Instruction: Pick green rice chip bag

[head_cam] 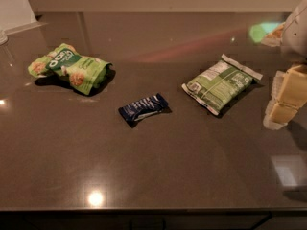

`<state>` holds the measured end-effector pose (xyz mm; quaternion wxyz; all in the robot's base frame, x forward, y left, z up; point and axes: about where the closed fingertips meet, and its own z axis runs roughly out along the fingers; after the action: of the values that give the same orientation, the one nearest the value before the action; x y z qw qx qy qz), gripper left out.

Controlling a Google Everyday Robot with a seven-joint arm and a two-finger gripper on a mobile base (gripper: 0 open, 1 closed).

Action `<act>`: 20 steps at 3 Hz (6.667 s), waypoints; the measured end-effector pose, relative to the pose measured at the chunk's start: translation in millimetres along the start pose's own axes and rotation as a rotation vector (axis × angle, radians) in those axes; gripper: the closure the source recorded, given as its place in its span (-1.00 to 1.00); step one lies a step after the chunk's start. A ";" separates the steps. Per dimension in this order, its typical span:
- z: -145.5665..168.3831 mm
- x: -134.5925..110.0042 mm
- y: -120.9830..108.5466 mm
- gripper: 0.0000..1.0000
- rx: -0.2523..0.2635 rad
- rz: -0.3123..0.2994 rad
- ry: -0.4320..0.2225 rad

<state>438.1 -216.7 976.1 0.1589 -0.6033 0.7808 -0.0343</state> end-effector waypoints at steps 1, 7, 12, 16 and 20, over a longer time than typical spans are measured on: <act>0.0 0.0 0.0 -1.00 0.000 0.000 0.000; 118.3 -198.8 -86.4 -1.00 -0.043 0.086 -0.289; 192.2 -365.8 -79.3 -1.00 -0.175 0.046 -0.468; 233.9 -415.2 -69.8 -1.00 -0.166 0.081 -0.407; 214.3 -403.0 -67.8 0.76 -0.242 0.111 -0.379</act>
Offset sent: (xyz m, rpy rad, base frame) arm 0.0172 0.0316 -0.0015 0.0008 -0.0149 -0.0243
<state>652.6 178.6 873.1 0.2307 -0.5696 0.7675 0.1825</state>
